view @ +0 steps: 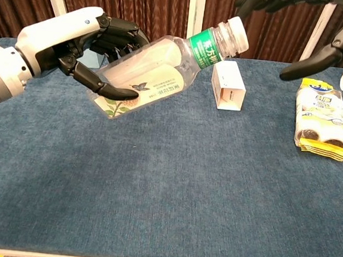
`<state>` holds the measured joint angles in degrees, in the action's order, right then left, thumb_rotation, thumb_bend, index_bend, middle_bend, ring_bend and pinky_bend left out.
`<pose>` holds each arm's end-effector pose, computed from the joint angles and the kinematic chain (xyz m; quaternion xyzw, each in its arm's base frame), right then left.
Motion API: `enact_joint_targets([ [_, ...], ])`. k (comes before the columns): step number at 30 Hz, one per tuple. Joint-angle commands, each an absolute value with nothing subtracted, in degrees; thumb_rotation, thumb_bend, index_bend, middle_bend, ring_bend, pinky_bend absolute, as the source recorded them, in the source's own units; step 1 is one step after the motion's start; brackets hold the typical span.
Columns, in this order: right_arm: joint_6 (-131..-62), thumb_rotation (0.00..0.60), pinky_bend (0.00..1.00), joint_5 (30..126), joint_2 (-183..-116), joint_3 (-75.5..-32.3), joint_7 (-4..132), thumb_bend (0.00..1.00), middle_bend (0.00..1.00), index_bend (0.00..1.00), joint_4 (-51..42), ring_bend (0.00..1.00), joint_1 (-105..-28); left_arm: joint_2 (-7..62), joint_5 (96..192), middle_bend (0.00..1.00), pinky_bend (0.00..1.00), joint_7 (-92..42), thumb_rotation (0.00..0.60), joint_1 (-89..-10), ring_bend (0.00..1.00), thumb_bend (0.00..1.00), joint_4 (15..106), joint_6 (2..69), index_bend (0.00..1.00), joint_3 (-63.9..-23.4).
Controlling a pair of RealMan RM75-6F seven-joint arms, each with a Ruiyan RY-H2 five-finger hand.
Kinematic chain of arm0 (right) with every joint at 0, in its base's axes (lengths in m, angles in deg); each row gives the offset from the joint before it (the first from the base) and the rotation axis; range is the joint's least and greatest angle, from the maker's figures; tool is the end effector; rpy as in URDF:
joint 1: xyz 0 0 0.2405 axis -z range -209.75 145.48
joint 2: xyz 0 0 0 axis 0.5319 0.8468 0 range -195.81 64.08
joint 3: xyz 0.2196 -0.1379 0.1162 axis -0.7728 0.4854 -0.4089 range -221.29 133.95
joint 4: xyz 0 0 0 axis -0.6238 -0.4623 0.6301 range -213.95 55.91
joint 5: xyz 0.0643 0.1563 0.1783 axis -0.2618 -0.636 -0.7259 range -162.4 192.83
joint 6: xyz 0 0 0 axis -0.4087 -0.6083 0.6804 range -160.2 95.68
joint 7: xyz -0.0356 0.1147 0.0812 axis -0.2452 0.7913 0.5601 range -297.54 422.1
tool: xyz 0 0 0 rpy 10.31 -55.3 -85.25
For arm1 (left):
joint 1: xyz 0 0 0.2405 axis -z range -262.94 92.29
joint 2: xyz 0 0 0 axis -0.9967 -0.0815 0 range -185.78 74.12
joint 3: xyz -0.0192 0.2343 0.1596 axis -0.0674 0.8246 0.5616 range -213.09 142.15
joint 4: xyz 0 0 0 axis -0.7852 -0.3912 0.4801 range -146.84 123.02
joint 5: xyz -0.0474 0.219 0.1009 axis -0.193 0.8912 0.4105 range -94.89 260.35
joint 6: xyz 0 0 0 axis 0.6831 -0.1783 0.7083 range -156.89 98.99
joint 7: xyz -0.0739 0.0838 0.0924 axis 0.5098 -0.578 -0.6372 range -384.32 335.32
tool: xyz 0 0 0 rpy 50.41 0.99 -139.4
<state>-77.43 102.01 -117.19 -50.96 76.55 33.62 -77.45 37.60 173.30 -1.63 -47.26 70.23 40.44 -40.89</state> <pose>-0.1190 -0.3234 0.0975 0.8033 -0.3883 0.3858 0.2346 -0.1406 0.3169 -0.0584 -0.6443 -0.4645 -0.5793 0.1830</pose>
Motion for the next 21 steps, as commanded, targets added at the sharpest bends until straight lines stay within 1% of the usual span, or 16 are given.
enact_joint_targets([
  [1, -77.04, 0.449, 0.00, 101.84, -117.40, -50.97, 76.16, 0.00, 0.03, 0.20, 33.89, 0.00, -77.78, 37.58, 173.23, 0.55, 0.60, -1.70, 0.600, -47.25, 0.48, 0.44, 70.26, 40.37, 0.56, -40.88],
  [11, -78.59, 0.448, 0.00, 103.70, -116.76, -51.13, 76.76, 0.00, 0.03, 0.20, 35.06, 0.00, -77.34, 37.68, 173.07, 0.55, 0.60, -1.66, 0.600, -47.39, 0.48, 0.44, 69.97, 40.33, 0.56, -40.72],
  [17, -79.23, 0.447, 0.00, 103.24, -116.96, -51.27, 76.64, 0.01, 0.03, 0.20, 34.64, 0.00, -77.01, 37.67, 173.39, 0.55, 0.60, -1.34, 0.600, -47.50, 0.48, 0.44, 70.08, 40.91, 0.56, -40.78],
  [19, -79.86, 0.447, 0.00, 103.19, -117.25, -51.46, 76.59, 0.02, 0.03, 0.20, 34.35, 0.00, -76.83, 37.72, 173.50, 0.55, 0.60, -1.21, 0.600, -47.55, 0.48, 0.44, 70.10, 41.13, 0.56, -40.79],
  [21, -81.44, 0.468, 0.00, 103.06, -117.98, -51.93, 76.16, 0.05, 0.04, 0.20, 33.73, 0.00, -76.38, 37.76, 173.61, 0.55, 0.60, -0.91, 0.600, -47.61, 0.48, 0.44, 70.17, 41.33, 0.56, -40.77],
])
